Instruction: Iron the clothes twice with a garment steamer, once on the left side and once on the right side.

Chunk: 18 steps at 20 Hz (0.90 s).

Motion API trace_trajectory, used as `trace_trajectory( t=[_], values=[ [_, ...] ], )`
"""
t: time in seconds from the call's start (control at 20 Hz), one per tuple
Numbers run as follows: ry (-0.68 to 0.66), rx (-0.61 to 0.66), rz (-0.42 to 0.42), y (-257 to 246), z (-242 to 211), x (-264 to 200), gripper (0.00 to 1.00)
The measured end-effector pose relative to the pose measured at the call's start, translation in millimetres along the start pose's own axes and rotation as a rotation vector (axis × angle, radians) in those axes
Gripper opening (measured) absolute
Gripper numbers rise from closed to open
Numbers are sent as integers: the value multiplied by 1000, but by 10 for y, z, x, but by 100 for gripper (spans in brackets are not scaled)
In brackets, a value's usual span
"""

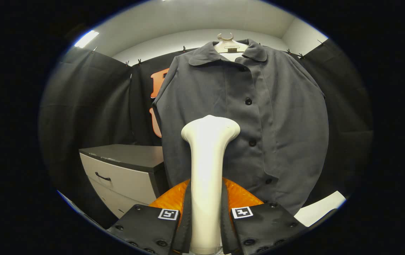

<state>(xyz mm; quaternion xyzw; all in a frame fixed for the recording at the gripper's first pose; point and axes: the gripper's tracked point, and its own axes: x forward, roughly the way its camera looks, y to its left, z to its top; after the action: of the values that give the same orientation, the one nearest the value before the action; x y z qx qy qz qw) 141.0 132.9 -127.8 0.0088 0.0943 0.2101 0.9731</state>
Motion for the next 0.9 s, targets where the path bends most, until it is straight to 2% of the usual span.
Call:
trace_trajectory(
  t=[0.9],
  values=[
    [199,-10,-18,16,-1320,-351,41]
  ],
)
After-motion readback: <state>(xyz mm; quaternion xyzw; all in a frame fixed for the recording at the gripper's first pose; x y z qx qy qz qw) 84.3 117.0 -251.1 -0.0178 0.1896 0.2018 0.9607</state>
